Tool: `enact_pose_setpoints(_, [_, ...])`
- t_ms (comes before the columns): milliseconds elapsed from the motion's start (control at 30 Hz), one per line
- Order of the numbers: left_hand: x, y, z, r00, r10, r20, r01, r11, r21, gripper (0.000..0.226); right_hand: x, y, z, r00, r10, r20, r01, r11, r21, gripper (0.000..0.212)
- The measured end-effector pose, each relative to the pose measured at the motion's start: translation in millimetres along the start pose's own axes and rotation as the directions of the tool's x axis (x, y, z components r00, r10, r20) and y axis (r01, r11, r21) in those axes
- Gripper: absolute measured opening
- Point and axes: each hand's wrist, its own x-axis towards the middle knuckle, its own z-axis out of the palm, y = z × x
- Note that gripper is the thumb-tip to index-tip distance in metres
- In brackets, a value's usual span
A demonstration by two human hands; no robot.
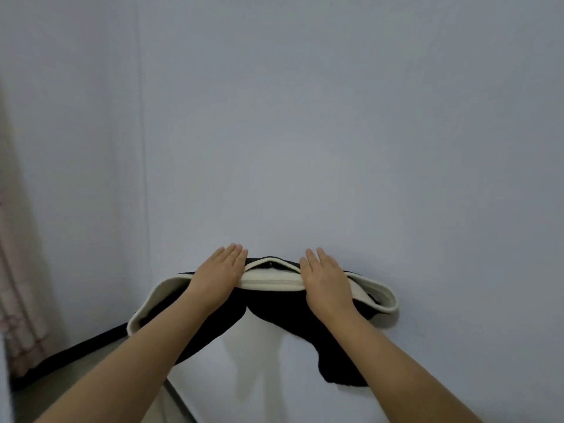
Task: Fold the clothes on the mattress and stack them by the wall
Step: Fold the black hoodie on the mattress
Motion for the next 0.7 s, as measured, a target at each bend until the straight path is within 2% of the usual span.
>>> enact_pose_setpoints(100, [20, -43, 4, 0.995, -0.096, 0.029, 0.094, 0.994, 0.052, 0.054, 53, -15, 25, 0.994, -0.071, -0.082, 0.078, 0.993, 0.084, 0.047])
enact_pose_setpoints(200, [16, -84, 5, 0.974, -0.224, 0.046, 0.217, 0.969, 0.115, 0.055, 97, -40, 45, 0.965, -0.126, -0.228, 0.164, 0.974, 0.158, 0.031])
enact_pose_setpoints(233, [13, -97, 5, 0.961, -0.270, 0.055, 0.260, 0.955, 0.142, 0.055, 111, -51, 49, 0.956, -0.136, -0.260, 0.190, 0.962, 0.196, 0.033])
enact_pose_setpoints(333, [2, -132, 6, 0.919, -0.387, 0.076, 0.365, 0.907, 0.210, 0.057, 151, -88, 61, 0.942, -0.191, -0.275, 0.266, 0.926, 0.269, 0.048])
enact_pose_setpoints(467, [-4, -175, 25, 0.860, -0.505, 0.076, 0.471, 0.842, 0.264, 0.058, 197, -132, 90, 0.910, -0.251, -0.330, 0.364, 0.865, 0.345, 0.050])
enact_pose_setpoints(600, [-5, -225, 54, 0.781, -0.614, 0.115, 0.547, 0.761, 0.347, 0.055, 249, -189, 132, 0.896, -0.362, -0.259, 0.443, 0.772, 0.455, 0.048])
enact_pose_setpoints(667, [-4, -254, 65, 0.736, -0.664, 0.134, 0.581, 0.720, 0.379, 0.055, 278, -223, 151, 0.843, -0.481, -0.242, 0.537, 0.729, 0.423, 0.051])
enact_pose_setpoints(700, [-5, -269, 70, 0.712, -0.687, 0.146, 0.595, 0.700, 0.395, 0.055, 290, -241, 157, 0.834, -0.482, -0.266, 0.550, 0.693, 0.466, 0.051])
